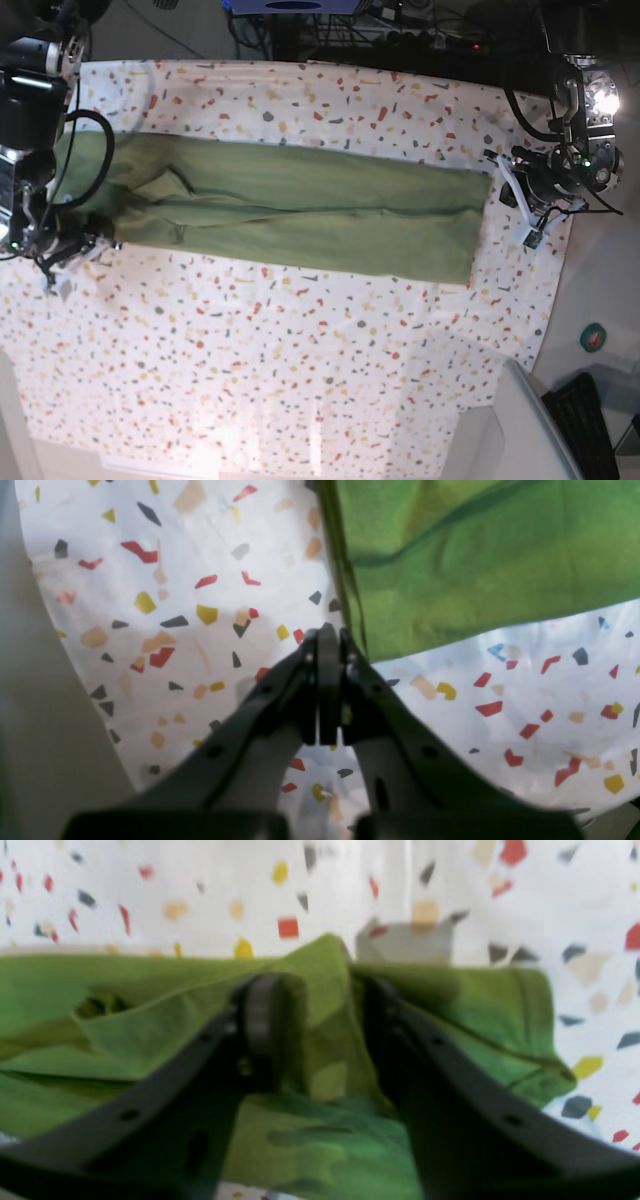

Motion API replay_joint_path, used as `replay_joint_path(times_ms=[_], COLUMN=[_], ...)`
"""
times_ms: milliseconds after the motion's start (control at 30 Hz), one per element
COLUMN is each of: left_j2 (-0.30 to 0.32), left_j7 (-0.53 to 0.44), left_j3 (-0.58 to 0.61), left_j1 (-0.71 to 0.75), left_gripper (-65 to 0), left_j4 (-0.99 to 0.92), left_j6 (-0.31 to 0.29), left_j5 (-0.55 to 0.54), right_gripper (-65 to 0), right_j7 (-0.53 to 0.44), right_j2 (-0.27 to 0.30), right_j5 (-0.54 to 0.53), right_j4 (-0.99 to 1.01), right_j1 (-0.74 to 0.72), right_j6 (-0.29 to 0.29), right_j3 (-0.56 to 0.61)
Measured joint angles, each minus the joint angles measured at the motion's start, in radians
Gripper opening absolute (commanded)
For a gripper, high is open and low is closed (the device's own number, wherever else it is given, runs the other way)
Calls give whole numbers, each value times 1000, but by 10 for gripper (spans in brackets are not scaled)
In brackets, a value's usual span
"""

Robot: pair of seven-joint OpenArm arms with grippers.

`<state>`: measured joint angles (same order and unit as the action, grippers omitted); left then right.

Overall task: Layout the t-shirt on the table in an organized manner, then fold the t-shirt properly
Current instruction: 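Release the strip and regrasp its ends with both grippers, then grasp the strip ends and straighten it with both grippers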

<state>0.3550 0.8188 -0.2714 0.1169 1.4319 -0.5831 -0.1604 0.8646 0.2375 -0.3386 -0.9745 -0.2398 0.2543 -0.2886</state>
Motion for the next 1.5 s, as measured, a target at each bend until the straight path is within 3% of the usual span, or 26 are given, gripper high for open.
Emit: replay_joint_path(times_ms=[167, 300, 433, 633, 767, 1333, 1500], left_j2=[0, 0, 0, 0, 0, 1, 0], left_j7=[0, 0, 0, 0, 0, 0, 0], left_j3=[0, 0, 0, 0, 0, 3, 5], left_j1=[0, 0, 0, 0, 0, -1, -3], left_gripper=[-650, -650, -650, -650, -650, -650, -650], left_j4=[0, 0, 0, 4, 4, 4, 4], left_j6=[0, 0, 0, 0, 0, 0, 0], left_j5=[3, 3, 3, 3, 3, 3, 3], right_gripper=[-650, -650, -650, -650, -650, -650, -441], right_j7=[1, 5, 70, 153, 217, 227, 172], right_j2=[0, 0, 0, -10, -27, -39, -37], right_j5=[-3, -2, -1, -6, -3, -3, -5], right_j4=[-1, -1, -19, -291, -360, -373, -484], right_j1=[-3, 0, 3, 82, 105, 217, 269], right_j6=[0, 0, 0, 2, 0, 1, 0], right_j3=[0, 0, -4, -6, -8, -9, -9])
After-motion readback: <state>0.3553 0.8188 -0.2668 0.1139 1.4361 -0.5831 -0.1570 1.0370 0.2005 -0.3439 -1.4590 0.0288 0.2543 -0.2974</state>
